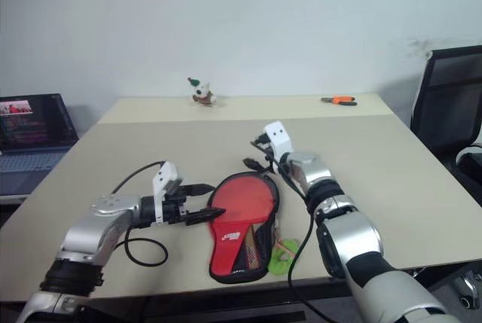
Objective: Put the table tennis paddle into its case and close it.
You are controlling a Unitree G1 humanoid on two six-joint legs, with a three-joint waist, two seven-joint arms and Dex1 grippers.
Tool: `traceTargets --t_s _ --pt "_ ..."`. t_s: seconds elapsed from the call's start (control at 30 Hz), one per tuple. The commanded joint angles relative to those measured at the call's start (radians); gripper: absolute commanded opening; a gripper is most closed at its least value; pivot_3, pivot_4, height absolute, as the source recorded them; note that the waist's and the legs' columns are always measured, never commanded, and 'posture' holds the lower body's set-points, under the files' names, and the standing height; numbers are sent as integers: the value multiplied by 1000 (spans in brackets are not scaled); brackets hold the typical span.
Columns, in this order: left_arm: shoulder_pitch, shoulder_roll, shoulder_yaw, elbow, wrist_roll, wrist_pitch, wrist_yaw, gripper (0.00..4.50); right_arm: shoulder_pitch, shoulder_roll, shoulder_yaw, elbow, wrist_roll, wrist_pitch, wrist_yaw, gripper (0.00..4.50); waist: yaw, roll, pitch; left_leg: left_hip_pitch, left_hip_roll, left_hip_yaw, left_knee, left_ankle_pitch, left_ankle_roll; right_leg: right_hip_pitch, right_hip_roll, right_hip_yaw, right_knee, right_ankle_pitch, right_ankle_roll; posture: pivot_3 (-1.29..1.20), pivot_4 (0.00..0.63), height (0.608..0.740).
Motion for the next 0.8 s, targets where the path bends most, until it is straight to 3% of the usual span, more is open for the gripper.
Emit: traceTargets --t_s 0.03,0.2,0.4,0.63,0.8 --pt "-86 -32 -37 118 52 -80 -24 4500 113 -86 21 -349 48 133 125 4459 9 0 0 0 0 0 0 0 0 0 0 0 0 0 0 0 150 740" --pt "-214 -97 -101 356 153 -242 -46 4500 410 -291 61 -903 120 414 240 4459 28 0 0 -3 -1 -1 1 0 0 -1 0 -2 -1 -1 1 0 150 740" --pt "-327 -177 -135 580 230 -432 -98 4500 664 -509 10 -1362 302 675 328 4459 18 2 1 -14 -3 -4 10 0 1 -8 2 -4 2 0 1 0 150 740" --pt "-360 -202 -176 651 271 -518 -260 4500 886 -689 20 -1605 387 731 356 4459 17 2 1 -13 -5 -6 13 -1 1 -7 6 -5 3 0 2 0 150 740" --pt "-368 -202 -178 713 311 -567 -258 4500 924 -704 36 -1626 388 707 314 4459 17 1 1 -13 -5 -6 15 -1 1 -4 6 -5 2 -3 7 0 150 740"
